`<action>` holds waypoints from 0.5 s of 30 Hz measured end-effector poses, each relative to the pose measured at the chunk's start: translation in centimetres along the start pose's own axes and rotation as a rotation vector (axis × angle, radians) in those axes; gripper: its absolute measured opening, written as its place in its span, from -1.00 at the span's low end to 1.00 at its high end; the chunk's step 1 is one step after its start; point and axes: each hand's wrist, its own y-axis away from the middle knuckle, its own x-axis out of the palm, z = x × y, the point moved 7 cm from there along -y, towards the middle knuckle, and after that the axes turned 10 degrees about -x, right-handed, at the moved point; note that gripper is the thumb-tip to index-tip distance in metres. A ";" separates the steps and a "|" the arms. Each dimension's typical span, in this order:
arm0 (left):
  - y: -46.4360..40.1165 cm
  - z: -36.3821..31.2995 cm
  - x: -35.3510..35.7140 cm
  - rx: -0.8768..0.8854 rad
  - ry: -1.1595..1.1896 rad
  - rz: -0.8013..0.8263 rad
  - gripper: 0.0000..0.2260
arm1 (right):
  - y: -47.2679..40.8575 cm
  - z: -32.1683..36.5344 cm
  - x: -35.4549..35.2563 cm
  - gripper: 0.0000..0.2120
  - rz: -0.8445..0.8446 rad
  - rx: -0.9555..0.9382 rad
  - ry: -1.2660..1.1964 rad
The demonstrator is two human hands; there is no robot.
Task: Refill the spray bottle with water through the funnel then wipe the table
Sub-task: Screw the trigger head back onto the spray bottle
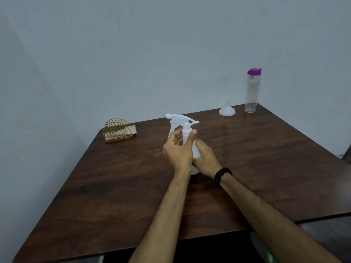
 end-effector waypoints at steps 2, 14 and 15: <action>0.1 -0.1 -0.1 -0.001 0.024 -0.053 -0.67 | 0.0 -0.1 0.0 -0.65 -0.003 -0.001 -0.004; -1.7 0.1 0.5 -0.065 -0.124 0.242 -0.84 | 0.0 -0.7 0.1 -0.61 -0.035 0.055 -0.023; -1.9 0.0 0.4 -0.054 -0.117 0.228 -0.89 | 0.0 -0.8 0.1 -0.61 -0.037 0.056 -0.018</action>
